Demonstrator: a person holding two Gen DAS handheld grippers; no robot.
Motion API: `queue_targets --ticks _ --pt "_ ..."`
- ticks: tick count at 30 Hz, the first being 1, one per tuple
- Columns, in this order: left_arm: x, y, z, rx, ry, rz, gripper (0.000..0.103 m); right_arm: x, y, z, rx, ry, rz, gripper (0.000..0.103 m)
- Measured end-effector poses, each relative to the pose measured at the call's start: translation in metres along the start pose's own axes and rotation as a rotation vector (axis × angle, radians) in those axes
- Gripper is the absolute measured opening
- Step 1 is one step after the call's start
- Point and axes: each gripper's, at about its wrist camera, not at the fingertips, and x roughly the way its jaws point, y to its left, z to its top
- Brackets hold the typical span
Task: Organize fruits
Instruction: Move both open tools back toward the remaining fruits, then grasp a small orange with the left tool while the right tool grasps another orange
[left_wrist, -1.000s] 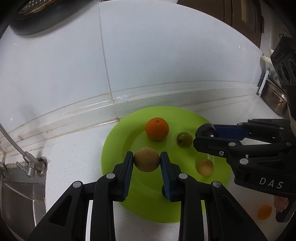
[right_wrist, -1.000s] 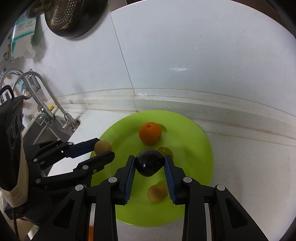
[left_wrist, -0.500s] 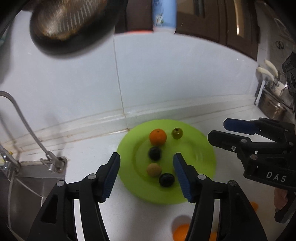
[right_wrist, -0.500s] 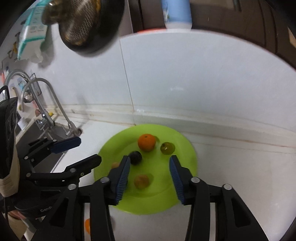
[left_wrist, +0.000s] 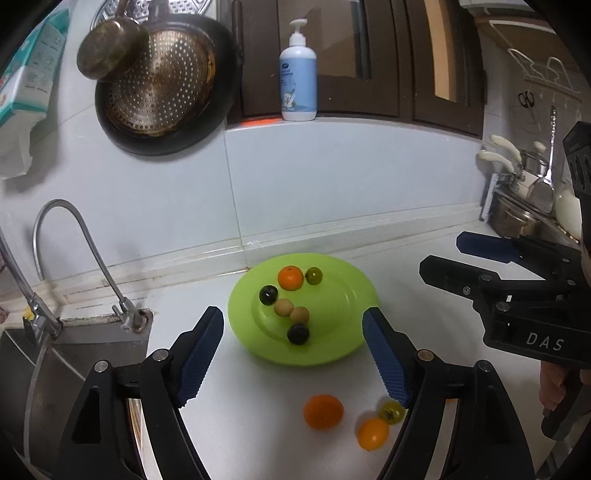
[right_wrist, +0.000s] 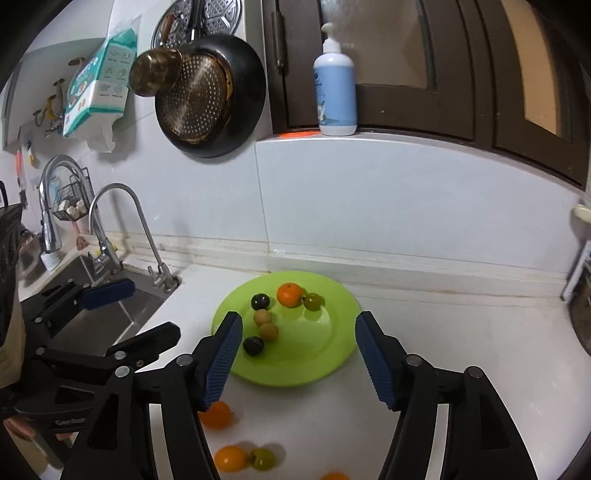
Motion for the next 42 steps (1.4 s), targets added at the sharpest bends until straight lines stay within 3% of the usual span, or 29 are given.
queue_targets --ticks 20,42 --pt "-0.037 -0.022 -0.041 0.005 0.021 -0.009 0.080 -0.047 0.005 -0.049 0.015 0.041 -0.045 0.064" --pt "0.002 -0.043 -0.087 0.049 0.169 -0.048 0.080 -0.022 -0.014 -0.113 0.082 0.231 -0.083 0.064"
